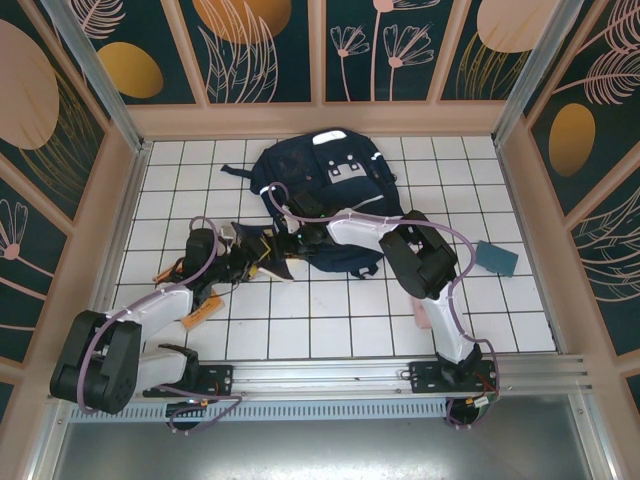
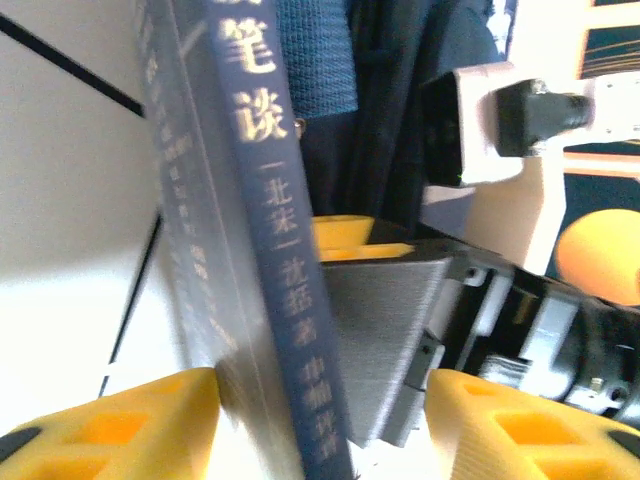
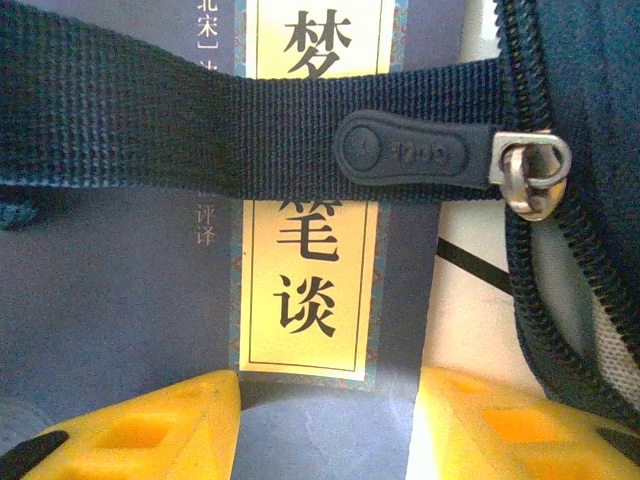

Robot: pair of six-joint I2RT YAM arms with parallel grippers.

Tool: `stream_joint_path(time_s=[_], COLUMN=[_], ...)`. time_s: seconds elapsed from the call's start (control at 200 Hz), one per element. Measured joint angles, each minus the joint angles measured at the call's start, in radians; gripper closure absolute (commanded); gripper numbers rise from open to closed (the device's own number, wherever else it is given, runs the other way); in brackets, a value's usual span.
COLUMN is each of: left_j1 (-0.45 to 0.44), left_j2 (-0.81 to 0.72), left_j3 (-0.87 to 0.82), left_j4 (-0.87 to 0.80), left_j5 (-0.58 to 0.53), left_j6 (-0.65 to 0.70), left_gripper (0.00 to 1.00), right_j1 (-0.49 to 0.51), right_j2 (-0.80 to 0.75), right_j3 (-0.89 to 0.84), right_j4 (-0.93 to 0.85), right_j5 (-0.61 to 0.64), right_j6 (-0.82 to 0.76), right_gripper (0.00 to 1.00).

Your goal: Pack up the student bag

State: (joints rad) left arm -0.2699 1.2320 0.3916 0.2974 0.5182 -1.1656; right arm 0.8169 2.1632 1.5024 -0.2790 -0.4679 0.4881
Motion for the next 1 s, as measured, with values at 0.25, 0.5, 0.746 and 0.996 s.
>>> stream_joint_path(time_s=[0.25, 0.5, 0.746, 0.996], left_j1=[0.000, -0.004, -0.003, -0.003], left_j2=[0.007, -0.061, -0.170, -0.226], left_j3=[0.024, 0.123, 0.307, 0.407], left_j4=[-0.155, -0.387, -0.670, -0.565], left_j5=[-0.086, -0.245, -0.526, -0.539], left_j6=[0.060, 0.167, 0.246, 0.277], left_gripper=[0.73, 1.00, 1.00, 1.00], right_j1=[0.001, -0.006, -0.082, -0.158], right_j2=[0.000, -0.060, -0.308, -0.518], right_j3=[-0.011, -0.092, -0.259, -0.407], right_j4=[0.004, 0.048, 0.132, 0.361], right_j5=[-0.002, -0.011, -0.040, -0.084], right_j6=[0.000, -0.002, 0.023, 0.168], right_gripper=[0.50, 0.38, 0.21, 0.10])
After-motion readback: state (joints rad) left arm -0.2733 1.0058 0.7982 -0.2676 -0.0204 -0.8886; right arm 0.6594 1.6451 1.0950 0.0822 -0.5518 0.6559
